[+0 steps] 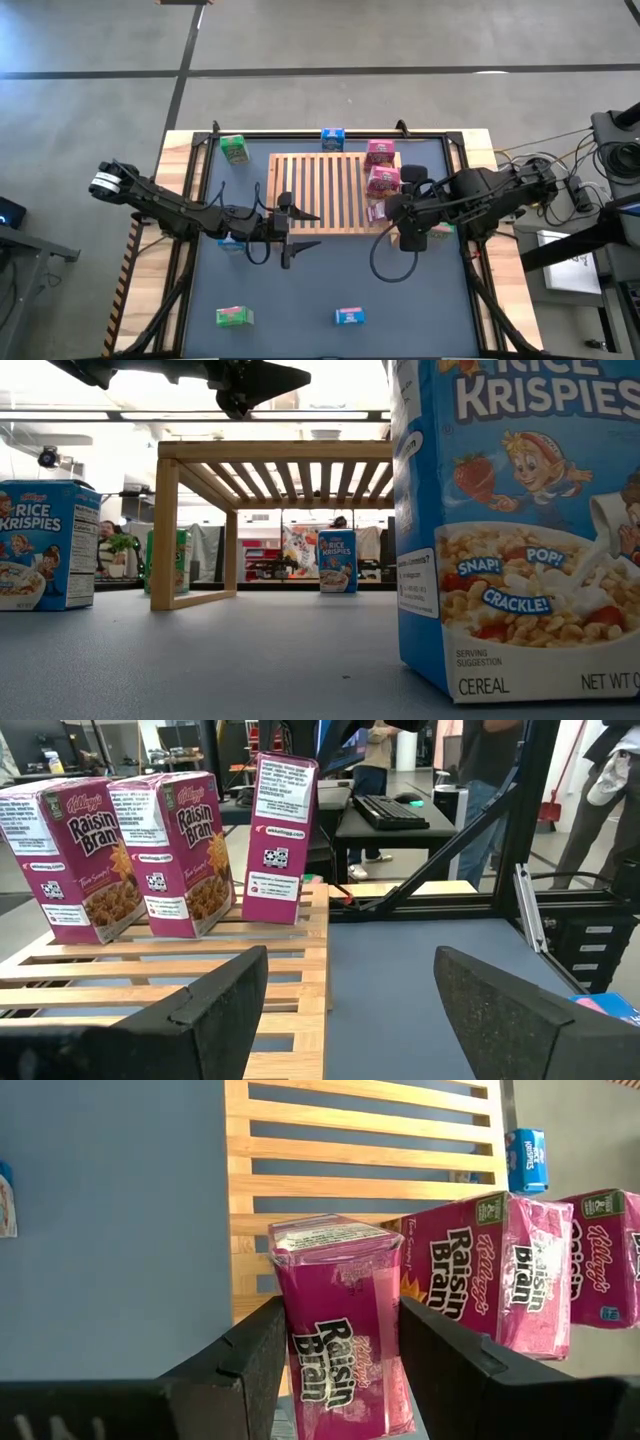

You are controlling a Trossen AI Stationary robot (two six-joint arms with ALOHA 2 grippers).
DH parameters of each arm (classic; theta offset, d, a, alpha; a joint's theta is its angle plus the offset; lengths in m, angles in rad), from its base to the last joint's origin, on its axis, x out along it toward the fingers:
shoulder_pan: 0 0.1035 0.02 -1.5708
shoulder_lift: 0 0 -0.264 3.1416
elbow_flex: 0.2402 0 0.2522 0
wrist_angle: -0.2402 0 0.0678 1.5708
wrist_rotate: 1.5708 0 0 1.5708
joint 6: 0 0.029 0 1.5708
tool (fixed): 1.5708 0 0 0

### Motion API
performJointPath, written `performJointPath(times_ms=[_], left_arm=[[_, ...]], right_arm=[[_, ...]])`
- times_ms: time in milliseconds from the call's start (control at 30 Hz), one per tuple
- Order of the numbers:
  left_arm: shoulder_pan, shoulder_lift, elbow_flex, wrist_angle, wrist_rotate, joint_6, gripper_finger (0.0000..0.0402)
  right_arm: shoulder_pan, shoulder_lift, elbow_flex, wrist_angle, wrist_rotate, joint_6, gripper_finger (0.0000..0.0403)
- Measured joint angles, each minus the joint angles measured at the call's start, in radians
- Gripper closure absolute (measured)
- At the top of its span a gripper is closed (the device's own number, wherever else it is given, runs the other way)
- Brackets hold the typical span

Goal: Stack cereal on shelf
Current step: Put the pink cereal box on the shelf aligned with the other pink cereal boxes

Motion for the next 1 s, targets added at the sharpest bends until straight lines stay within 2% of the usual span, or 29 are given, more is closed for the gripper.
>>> performJointPath(times_ms=[567,1000], left_arm=[[0.000,0.000,0.000,0.000,0.000,0.000,0.0132],[0.000,0.000,0.000,0.000,0.000,0.000,0.0132]], right_arm=[[0.000,0.000,0.000,0.000,0.000,0.003,0.0172],[-0.002,0.000,0.000,0.000,0.000,-0.008,0.0188]])
